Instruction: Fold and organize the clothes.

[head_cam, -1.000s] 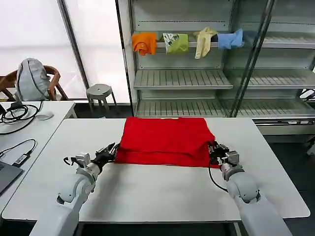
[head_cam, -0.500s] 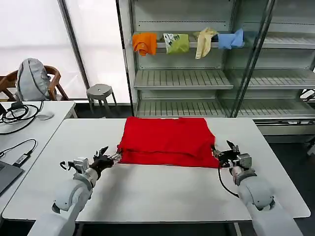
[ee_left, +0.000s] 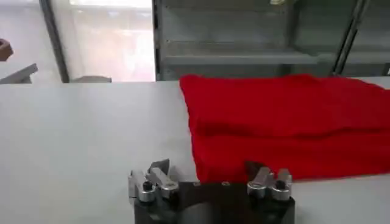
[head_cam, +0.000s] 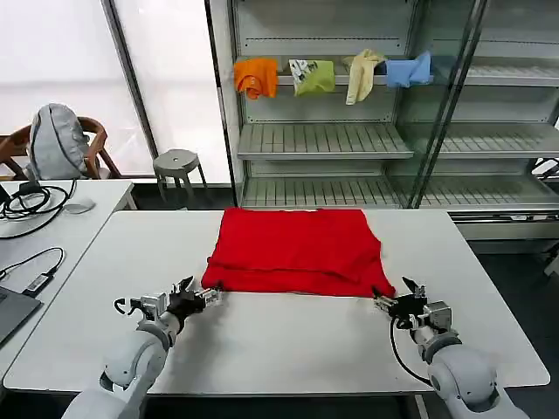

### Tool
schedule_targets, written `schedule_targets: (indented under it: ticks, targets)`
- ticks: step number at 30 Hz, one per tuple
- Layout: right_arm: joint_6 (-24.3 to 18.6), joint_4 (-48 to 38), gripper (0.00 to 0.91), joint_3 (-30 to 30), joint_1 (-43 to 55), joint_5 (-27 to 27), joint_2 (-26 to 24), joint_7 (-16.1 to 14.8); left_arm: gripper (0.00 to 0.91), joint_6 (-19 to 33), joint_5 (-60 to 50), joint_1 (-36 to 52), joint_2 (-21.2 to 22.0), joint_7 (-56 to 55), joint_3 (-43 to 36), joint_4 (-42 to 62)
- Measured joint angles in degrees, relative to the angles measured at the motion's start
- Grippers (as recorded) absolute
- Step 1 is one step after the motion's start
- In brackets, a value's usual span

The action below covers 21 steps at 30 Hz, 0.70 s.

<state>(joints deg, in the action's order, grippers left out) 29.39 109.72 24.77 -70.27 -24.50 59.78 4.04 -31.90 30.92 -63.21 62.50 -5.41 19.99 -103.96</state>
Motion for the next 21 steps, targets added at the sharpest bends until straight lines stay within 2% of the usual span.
schedule_targets:
  ticks: [21]
  targets:
    - [0.26,0.63,0.0,0.55,-1.75,-1.38,0.14,-0.05,0.02,-0.53,-1.82,-0.76,-0.39,0.5,-0.66,-0.05]
